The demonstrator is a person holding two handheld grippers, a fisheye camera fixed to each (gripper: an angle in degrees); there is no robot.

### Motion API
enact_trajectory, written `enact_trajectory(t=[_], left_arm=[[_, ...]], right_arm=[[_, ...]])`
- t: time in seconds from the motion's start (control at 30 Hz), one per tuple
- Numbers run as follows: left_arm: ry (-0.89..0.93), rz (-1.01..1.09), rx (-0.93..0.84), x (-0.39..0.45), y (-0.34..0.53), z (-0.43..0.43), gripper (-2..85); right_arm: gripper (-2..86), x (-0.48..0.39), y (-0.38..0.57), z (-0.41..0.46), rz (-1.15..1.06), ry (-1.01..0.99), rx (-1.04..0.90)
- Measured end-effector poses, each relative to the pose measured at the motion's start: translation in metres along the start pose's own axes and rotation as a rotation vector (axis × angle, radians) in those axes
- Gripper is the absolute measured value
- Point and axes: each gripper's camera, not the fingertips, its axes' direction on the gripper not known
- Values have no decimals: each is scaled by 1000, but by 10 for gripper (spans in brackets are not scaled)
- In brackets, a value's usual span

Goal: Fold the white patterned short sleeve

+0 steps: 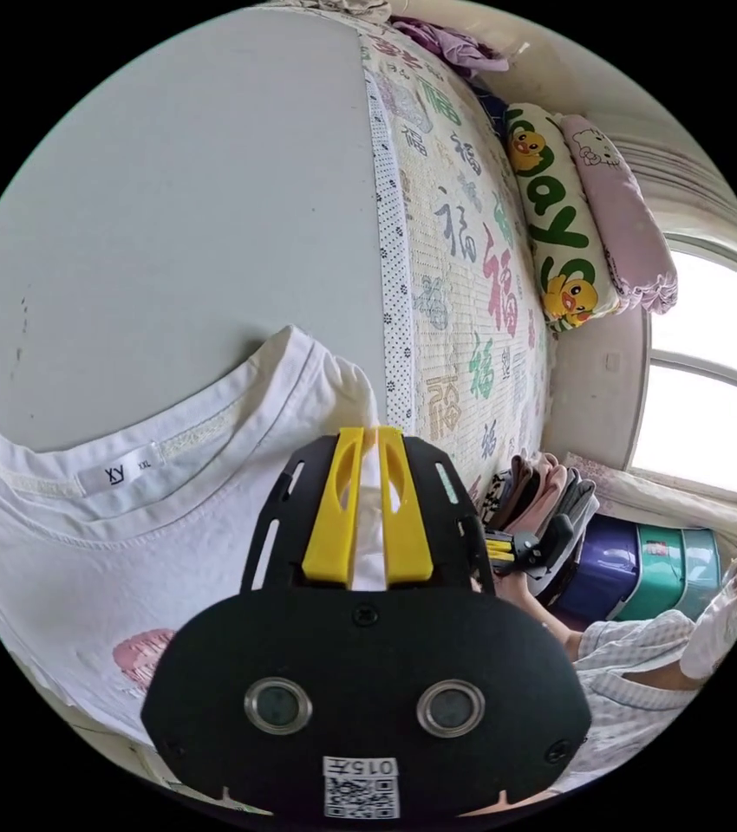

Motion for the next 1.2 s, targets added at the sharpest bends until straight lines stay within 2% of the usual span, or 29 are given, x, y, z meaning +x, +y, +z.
enact_trajectory(t=[0.13, 0.3, 0.37, 0.6, 0.77, 0.83, 0.9, 1.1, 1.2], left_arm=[[-27, 35, -64, 4, 10, 5, 76], [107, 42, 29, 3, 6, -1, 7], [151, 55, 59, 5, 1, -1, 0], [118, 79, 89, 15, -8, 7, -4], [25, 34, 135, 16, -1, -3, 13], [-66, 24, 277, 23, 25, -32, 32], [-132, 32, 327, 29, 53, -51, 42], [-209, 91, 150, 35, 150, -43, 73], [-227, 66, 126, 28, 184, -35, 73]], right_arm=[[3, 8, 5, -13, 16, -3, 4], [52, 14, 10, -43, 25, -33, 86], [60, 12, 8, -46, 0, -38, 63], [20, 2, 5, -72, 2, 4, 10], [35, -1, 7, -111, 59, 13, 38], [50, -10, 11, -142, 79, 45, 123], [60, -34, 14, -176, 22, 51, 201], [71, -116, -7, -172, -228, 73, -19], [69, -143, -13, -170, -249, 143, -70]])
